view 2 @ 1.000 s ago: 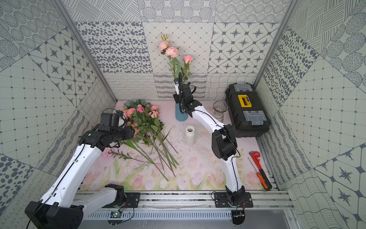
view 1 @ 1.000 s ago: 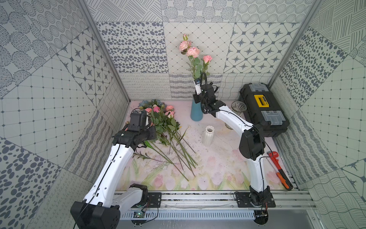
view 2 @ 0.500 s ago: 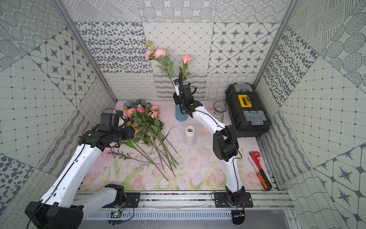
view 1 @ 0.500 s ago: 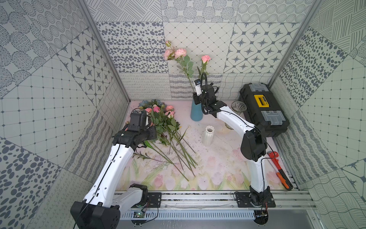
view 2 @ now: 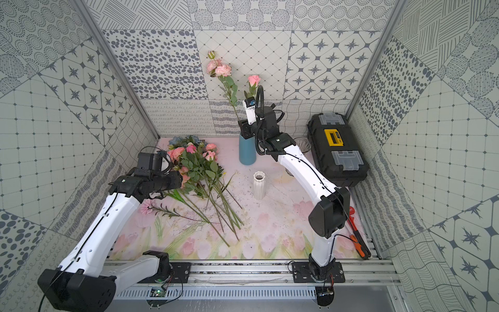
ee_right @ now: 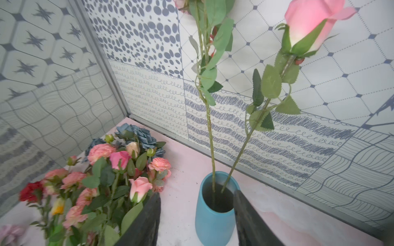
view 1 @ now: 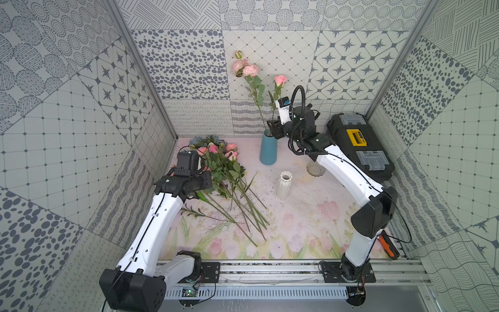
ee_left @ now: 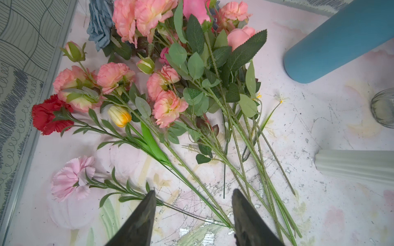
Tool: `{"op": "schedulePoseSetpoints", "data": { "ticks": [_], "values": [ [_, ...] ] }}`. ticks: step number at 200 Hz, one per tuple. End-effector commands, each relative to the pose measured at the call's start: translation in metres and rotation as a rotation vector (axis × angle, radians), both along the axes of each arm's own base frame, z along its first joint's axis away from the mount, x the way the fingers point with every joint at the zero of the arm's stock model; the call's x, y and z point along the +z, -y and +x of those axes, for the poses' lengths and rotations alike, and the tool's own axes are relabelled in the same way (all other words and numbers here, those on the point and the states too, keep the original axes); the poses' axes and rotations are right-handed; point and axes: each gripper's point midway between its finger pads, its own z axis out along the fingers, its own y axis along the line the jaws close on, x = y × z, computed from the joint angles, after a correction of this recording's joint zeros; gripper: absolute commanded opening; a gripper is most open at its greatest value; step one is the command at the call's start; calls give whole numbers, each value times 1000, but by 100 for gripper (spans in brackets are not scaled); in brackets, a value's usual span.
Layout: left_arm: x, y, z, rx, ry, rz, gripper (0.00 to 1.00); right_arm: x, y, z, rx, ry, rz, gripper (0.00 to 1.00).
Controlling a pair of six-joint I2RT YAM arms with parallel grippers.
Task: Place the pink flowers into the vase
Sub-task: Place the flower in the vase, then pick up the flower at the center of the board.
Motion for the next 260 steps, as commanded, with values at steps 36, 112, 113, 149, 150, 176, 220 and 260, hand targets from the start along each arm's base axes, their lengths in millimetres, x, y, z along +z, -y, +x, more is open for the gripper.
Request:
{"op": "schedulePoseSetpoints", "data": {
  "ticks": [36, 112, 113, 149, 150, 176, 220, 260],
  "values": [
    [10, 9, 7, 67, -17, -138, 56, -36, 9, -74, 41, -215, 38, 59],
    [-48, 12, -9, 331, -132, -322, 47, -62, 35, -123, -22, -341, 114, 60],
    [-49, 11, -9, 334, -132, -322, 47, -63, 35, -123, -22, -343, 112, 60],
    [-82, 19, -17, 410, -168, -342, 38, -78, 35, -132, -17, -379, 93, 60],
    [-83, 20, -17, 408, -168, -343, 37, -78, 35, -132, -17, -379, 93, 60],
    [-104, 36, -16, 424, -173, -405, 34, -81, 36, -135, -15, -386, 82, 60],
    [-123, 47, -5, 460, -137, -507, 33, -78, 40, -137, -21, -379, 77, 60],
    [-139, 64, 9, 447, -187, -550, 34, -78, 37, -138, -7, -385, 81, 60]
  ]
}}
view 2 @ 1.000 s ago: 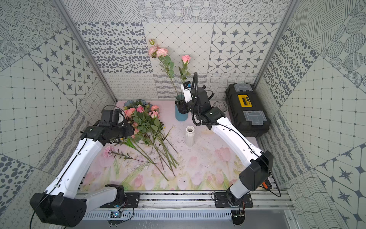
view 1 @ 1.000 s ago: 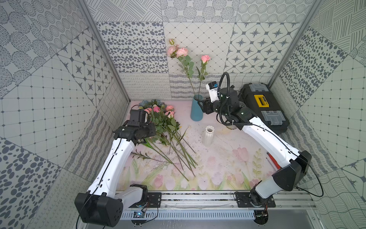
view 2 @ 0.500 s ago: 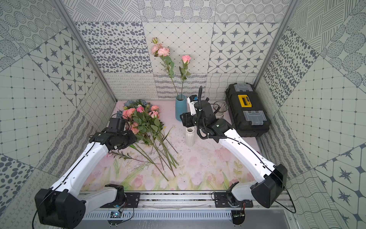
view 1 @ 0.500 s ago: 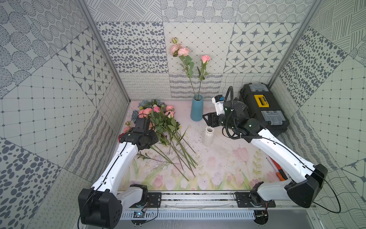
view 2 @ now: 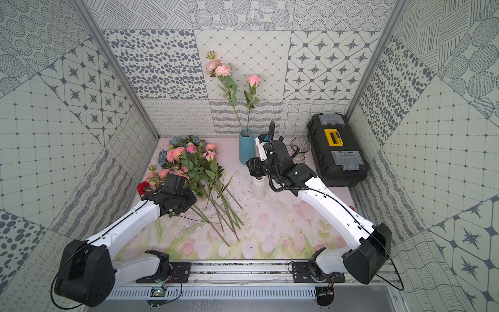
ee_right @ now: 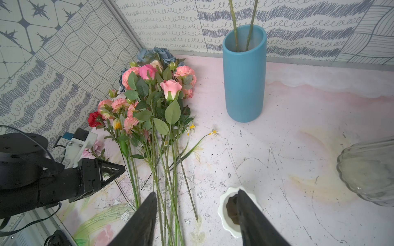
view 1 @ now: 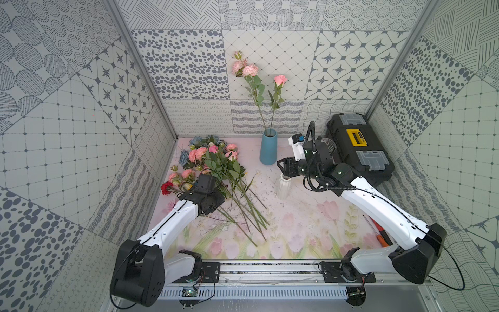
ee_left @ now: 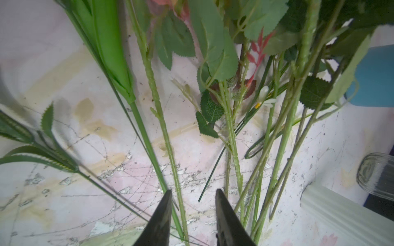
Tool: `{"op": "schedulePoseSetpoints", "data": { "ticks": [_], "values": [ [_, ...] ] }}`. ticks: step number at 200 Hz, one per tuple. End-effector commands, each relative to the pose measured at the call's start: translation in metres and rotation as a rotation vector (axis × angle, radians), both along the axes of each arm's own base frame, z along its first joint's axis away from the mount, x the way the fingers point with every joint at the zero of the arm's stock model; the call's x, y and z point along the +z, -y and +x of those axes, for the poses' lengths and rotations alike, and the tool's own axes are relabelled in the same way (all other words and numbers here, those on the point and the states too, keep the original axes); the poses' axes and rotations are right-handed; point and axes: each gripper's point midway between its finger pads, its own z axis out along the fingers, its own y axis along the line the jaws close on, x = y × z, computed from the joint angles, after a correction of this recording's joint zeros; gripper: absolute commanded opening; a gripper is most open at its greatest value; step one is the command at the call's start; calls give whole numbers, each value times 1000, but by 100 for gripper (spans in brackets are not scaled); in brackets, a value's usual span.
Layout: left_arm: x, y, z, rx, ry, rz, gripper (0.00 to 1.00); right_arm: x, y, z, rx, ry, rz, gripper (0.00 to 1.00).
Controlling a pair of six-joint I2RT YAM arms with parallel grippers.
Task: Place the pink flowers into the vase
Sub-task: Pick up the flower at the center of the board.
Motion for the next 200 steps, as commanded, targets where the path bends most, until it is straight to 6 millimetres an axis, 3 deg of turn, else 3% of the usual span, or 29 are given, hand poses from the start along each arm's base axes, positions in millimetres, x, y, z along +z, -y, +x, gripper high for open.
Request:
{"op": "schedulePoseSetpoints", "data": {
  "ticks": [1, 95, 200],
  "values": [
    [6, 21, 35, 59, 87, -126, 34, 14, 0, -4, 1, 26, 33, 60],
    [-10, 42, 69, 42, 104, -183, 29, 12, 2, -4, -3, 26, 23, 60],
    [-32, 49, 70, 52, 67, -187, 24, 6, 4, -3, -15, 21, 13, 61]
  ]
}}
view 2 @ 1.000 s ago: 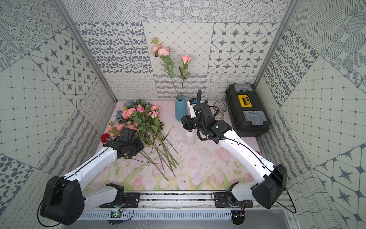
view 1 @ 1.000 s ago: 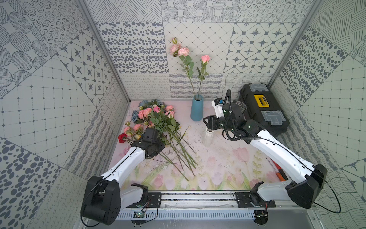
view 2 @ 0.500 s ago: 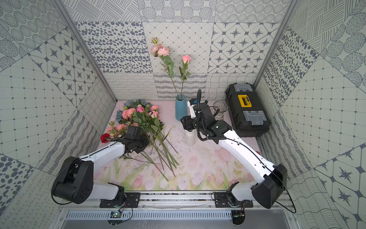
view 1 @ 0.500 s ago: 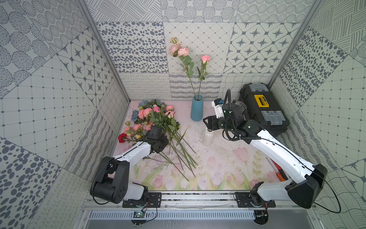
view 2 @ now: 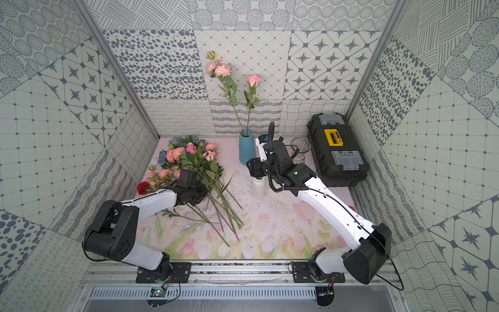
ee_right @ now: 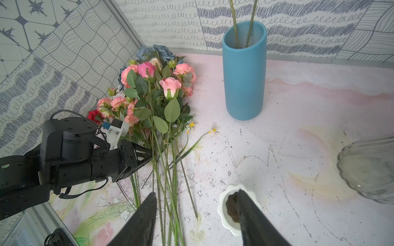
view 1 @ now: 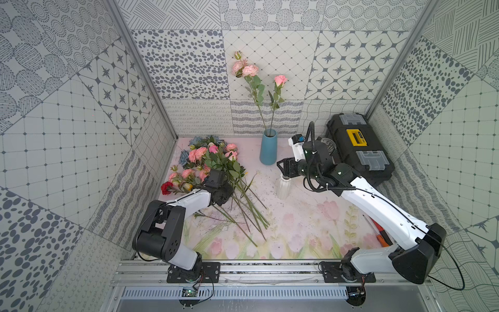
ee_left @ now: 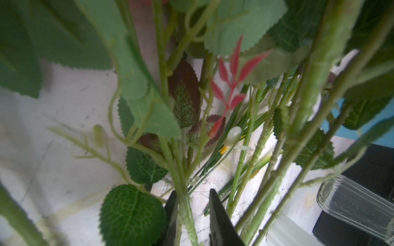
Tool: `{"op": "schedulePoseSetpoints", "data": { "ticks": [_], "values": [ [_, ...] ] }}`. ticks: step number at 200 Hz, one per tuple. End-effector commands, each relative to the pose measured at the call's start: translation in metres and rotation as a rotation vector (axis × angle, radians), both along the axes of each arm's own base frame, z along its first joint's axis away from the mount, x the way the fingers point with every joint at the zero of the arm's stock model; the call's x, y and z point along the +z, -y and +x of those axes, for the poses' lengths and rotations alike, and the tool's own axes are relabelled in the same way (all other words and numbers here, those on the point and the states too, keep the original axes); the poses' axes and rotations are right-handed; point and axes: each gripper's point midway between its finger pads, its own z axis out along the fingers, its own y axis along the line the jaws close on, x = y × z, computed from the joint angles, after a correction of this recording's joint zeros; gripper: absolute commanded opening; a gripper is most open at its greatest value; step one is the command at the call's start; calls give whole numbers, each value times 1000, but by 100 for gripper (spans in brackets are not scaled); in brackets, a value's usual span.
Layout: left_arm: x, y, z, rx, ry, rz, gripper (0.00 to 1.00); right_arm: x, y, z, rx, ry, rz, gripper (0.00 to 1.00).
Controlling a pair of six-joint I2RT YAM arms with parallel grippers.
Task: Place the pink flowers into the vase
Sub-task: Pick up the flower at the center of the board.
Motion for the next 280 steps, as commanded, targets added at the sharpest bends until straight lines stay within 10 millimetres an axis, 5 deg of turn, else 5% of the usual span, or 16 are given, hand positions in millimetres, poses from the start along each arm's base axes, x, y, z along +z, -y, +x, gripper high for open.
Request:
{"op": "schedulePoseSetpoints", "data": {
  "ticks": [1, 160, 230, 280],
  "values": [
    [5, 6, 10, 8, 36, -33, 24, 10, 2, -2, -10, 29, 22, 61],
    [-12, -5, 6, 23, -1, 50, 13, 13, 1, -4, -1, 33, 40, 61],
    [20, -20, 0, 24, 35, 145, 3, 15, -1, -3, 1, 33, 49, 61],
    [40, -45, -23, 47, -53, 301, 0, 17, -2, 0, 2, 37, 46, 61]
  ]
}}
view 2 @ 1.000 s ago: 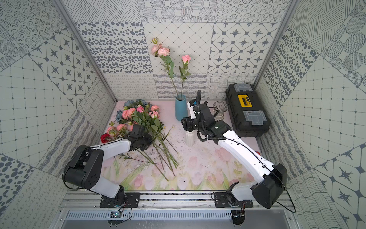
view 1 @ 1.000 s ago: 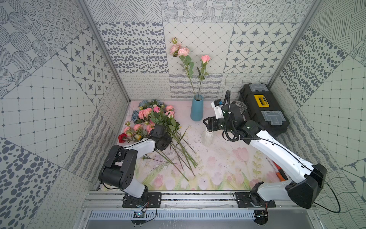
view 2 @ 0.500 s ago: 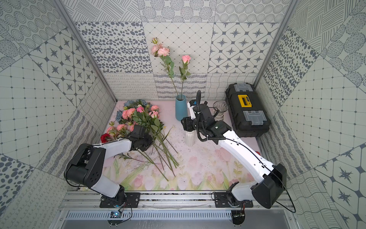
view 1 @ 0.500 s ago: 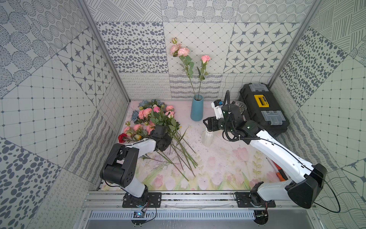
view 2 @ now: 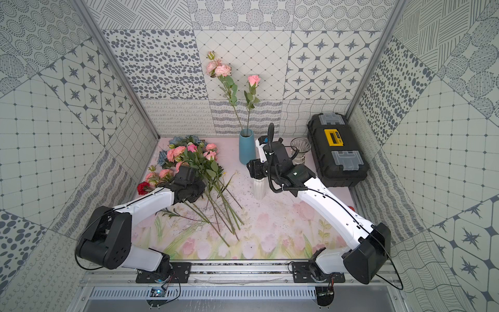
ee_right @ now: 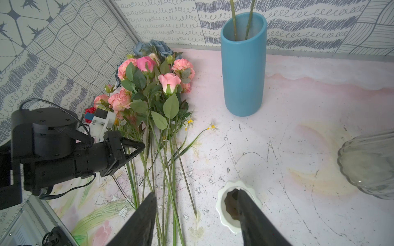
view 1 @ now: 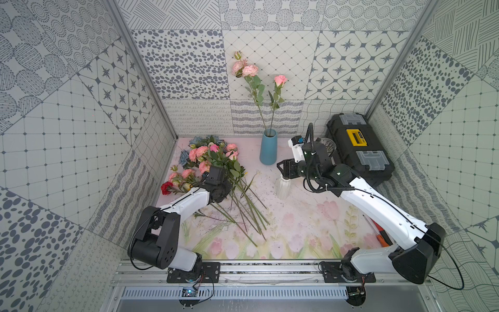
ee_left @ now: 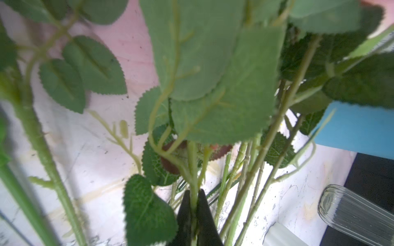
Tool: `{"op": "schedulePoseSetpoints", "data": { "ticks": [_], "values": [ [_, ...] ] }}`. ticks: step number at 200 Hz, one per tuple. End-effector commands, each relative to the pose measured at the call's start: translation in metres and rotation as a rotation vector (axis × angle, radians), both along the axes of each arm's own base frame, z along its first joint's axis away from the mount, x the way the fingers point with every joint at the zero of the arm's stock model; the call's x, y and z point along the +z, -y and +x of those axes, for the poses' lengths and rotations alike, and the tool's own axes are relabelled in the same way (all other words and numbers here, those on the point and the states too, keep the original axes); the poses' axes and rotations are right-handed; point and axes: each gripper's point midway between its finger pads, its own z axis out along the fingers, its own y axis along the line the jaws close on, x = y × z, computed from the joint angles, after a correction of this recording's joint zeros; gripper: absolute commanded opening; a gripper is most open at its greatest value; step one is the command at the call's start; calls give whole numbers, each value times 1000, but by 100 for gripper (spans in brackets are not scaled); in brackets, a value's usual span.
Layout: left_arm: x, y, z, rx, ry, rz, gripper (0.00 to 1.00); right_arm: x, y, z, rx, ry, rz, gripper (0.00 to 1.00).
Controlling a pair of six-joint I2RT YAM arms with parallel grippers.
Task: Place the pink flowers into the vase
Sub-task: Pick up the flower at the center of the board.
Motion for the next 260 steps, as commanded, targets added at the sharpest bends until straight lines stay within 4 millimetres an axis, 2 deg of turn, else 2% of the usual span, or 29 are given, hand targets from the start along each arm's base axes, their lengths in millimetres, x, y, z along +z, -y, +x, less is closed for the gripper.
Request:
{"op": "schedulePoseSetpoints", "data": {
  "ticks": [1, 38, 83, 115, 142, 160, 175, 204, 231, 260],
  "values": [
    [6, -32, -30, 24, -114, 194, 0, 23, -3, 1, 2, 49, 51, 61],
    [23, -53, -54, 84, -167, 284, 0, 27, -4, 3, 7, 55, 65, 61],
    [67, -87, -74, 164, -115, 491, 0, 26, -8, 2, 29, 49, 79, 61],
    [87, -104, -80, 194, -98, 594, 0, 26, -11, 1, 47, 46, 88, 61],
    [104, -109, -75, 176, -42, 639, 0, 29, -17, -5, 95, 44, 106, 61],
    [120, -99, -60, 104, 44, 625, 0, 33, -26, -12, 158, 42, 130, 61],
    [137, -82, -45, 20, 165, 567, 0, 36, -36, -21, 235, 28, 154, 60],
    [188, -40, -26, -165, 410, 421, 0, 40, -58, -41, 406, -24, 203, 60],
    [243, 10, -25, -387, 642, 249, 0, 50, -70, -53, 495, -41, 263, 60],
    [286, 45, -36, -517, 774, 60, 0, 59, -90, -63, 584, -89, 365, 58]
  ]
}}
